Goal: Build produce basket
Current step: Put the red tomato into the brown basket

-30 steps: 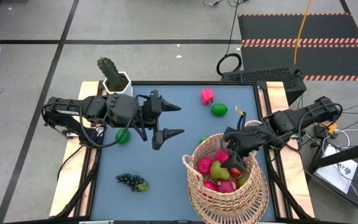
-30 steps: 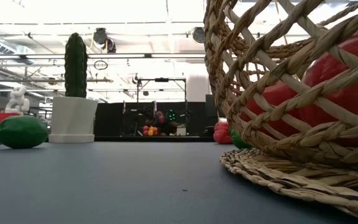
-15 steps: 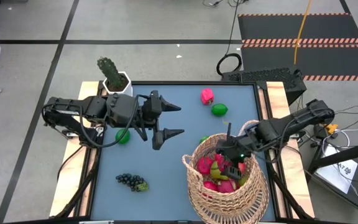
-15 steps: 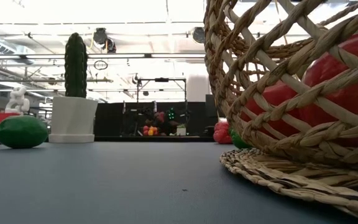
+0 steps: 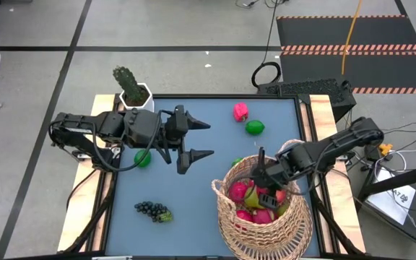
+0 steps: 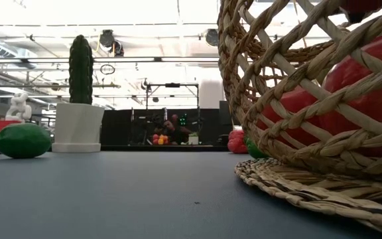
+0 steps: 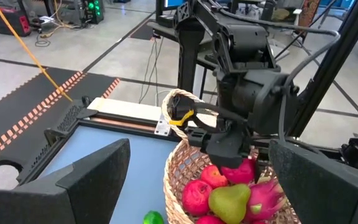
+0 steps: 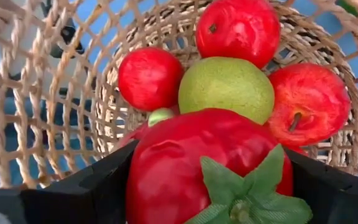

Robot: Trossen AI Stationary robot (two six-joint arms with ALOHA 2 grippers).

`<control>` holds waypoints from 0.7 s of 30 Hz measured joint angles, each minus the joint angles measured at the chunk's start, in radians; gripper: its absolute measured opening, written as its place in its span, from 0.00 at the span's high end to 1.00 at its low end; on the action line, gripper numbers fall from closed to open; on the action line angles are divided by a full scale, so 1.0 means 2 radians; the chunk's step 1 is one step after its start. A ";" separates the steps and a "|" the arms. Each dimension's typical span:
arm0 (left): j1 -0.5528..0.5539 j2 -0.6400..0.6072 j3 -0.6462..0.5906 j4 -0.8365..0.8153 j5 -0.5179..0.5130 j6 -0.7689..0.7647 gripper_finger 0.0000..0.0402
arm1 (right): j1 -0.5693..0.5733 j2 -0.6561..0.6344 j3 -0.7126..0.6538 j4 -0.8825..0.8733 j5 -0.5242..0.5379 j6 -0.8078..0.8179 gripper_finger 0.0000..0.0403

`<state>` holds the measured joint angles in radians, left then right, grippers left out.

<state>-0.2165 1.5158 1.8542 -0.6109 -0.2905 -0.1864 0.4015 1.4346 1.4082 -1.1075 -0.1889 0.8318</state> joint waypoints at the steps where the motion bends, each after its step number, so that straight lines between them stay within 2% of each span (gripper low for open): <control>1: 0.000 0.000 0.000 0.000 0.000 0.000 0.05 | 0.000 0.002 0.000 -0.001 -0.003 0.000 0.24; 8: 0.000 0.000 0.000 0.000 0.000 0.000 0.05 | 0.000 0.013 0.000 -0.023 -0.017 -0.012 0.24; 12: 0.000 0.000 0.000 0.000 0.000 -0.002 0.05 | 0.000 0.013 0.000 -0.025 -0.041 -0.042 0.20; 21: 0.000 0.000 0.000 0.000 0.000 -0.009 0.05 | 0.000 0.012 0.000 -0.028 -0.040 -0.047 0.12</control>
<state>-0.2165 1.5158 1.8542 -0.6111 -0.2901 -0.2043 0.4023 1.4593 1.4082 -1.1637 -0.2680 0.7373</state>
